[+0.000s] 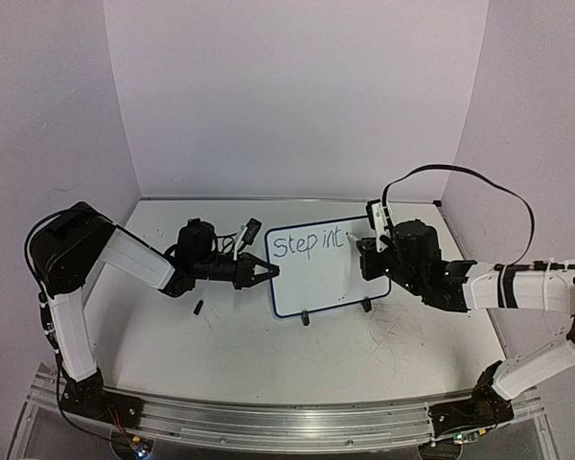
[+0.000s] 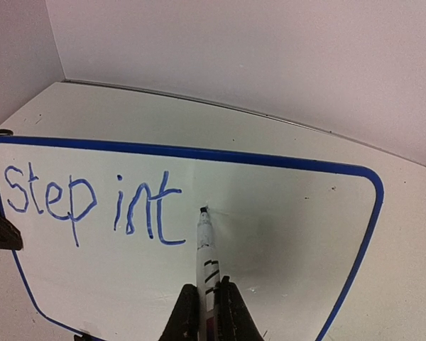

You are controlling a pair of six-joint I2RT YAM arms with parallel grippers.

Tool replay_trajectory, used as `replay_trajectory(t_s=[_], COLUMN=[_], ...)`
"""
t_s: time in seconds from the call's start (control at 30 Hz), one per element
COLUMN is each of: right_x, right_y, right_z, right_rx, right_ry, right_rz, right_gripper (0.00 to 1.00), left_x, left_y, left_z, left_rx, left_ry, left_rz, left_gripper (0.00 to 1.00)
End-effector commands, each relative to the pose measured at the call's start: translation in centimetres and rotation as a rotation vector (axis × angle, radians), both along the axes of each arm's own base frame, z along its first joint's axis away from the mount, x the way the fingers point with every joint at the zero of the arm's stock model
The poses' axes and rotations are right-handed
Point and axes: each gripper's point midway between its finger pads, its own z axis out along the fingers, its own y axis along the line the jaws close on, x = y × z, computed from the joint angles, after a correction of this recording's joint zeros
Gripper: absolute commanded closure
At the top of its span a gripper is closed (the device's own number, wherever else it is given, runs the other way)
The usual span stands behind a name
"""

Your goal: Write a sentence on the whiteboard

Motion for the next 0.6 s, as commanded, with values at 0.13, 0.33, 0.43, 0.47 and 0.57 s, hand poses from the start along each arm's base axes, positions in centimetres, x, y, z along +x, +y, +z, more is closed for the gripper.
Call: replay_trajectory(t_s=[0.13,0.33,0.43,0.47,0.57], right_x=[-0.2,-0.4,-0.6,-0.7,-0.9], right_y=[0.6,0.6,0.6,0.5,0.4], right_z=[0.3,-0.2,-0.4,-0.5,-0.9], right_rx=[0.026,0.02,0.017,0.015,0.01], right_ry=[0.004,0.021,0.028,0.031,0.039], right_rz=[0.015,0.022,0.024,0.023,0.025], right_gripper=[1.0,1.0,1.0,1.0,1.0], left_x=[0.9,0.9,0.8,0.8,0.8], left_y=[0.9,1.0,1.0,1.0,1.0], left_z=[-2.1,-2.2,-2.2,-2.2,-2.2], left_rx=[0.086,0.087,0.089,0.089,0.088], left_ry=[0.033,0.034,0.036,0.036,0.034], left_rz=[0.057,0.057,0.058,0.058,0.058], left_gripper=[1.0,1.0,1.0,1.0,1.0])
